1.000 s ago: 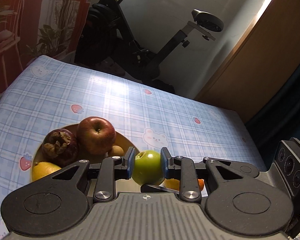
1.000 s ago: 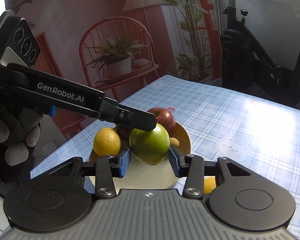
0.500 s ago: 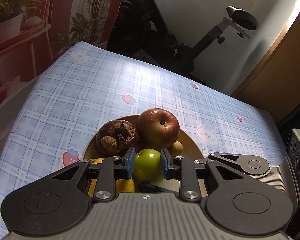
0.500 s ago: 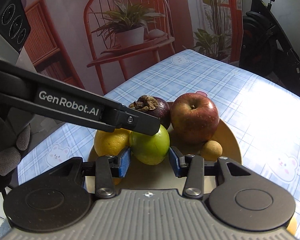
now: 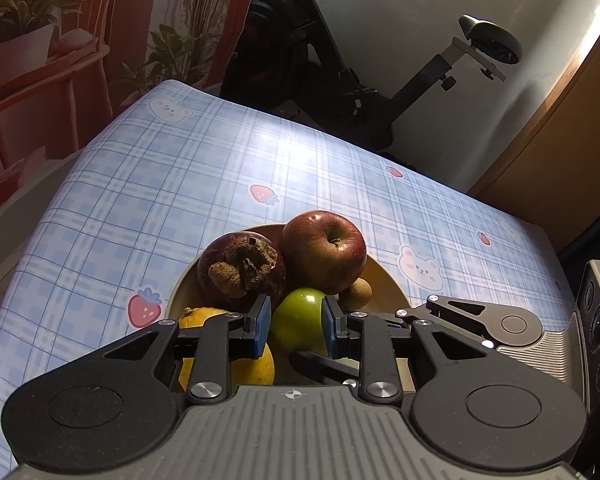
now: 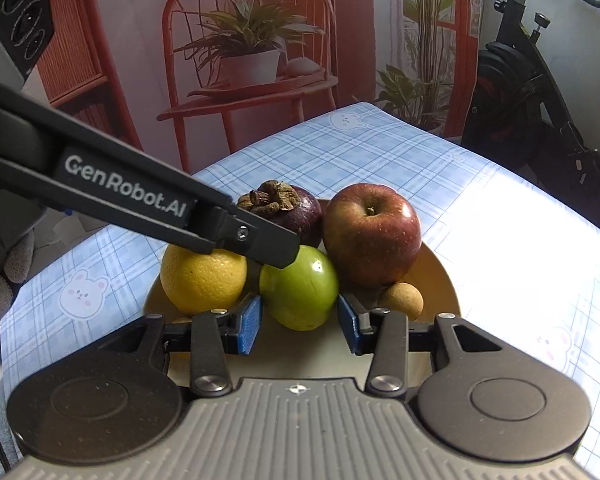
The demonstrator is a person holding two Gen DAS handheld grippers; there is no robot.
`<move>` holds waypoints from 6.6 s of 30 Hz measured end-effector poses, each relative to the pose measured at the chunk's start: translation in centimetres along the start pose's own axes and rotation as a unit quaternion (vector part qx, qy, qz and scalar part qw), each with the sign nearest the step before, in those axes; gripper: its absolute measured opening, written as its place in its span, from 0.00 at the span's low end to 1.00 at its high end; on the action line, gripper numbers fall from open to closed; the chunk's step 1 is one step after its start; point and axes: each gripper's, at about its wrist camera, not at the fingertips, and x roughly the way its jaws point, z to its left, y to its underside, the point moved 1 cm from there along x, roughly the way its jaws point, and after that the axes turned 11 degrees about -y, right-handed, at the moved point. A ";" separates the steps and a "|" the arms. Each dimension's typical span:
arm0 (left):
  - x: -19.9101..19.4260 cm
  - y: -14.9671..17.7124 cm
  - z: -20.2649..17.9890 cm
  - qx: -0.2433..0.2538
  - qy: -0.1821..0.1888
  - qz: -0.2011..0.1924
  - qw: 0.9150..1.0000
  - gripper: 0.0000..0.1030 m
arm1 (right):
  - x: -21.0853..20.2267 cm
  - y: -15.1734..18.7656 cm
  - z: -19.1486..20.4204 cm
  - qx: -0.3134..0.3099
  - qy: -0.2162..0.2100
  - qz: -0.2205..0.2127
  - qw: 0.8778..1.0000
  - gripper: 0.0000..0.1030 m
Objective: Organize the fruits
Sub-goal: 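Carry the green apple over the plate and lower it among the fruit, then open the left tool and withdraw it from the plate, then grasp the pale yellow-green apple in the pile with the right tool, then lift the pale apple and carry it toward the cream plate, then lower the pale apple onto the plate and open the right tool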
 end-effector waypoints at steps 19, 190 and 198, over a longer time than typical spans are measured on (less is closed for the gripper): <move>-3.3 -0.1 -2.0 0.012 -0.023 -0.032 0.999 0.28 | -6.4 1.3 0.3 -0.002 -0.006 -0.058 0.998 0.44; -2.8 9.1 -17.0 0.063 0.143 0.024 0.987 0.37 | -19.9 14.4 -3.3 0.080 0.029 -0.123 0.989 0.48; -3.3 5.6 -11.3 0.013 0.135 -0.006 0.991 0.37 | -15.3 8.0 -1.7 0.032 0.009 -0.092 0.995 0.48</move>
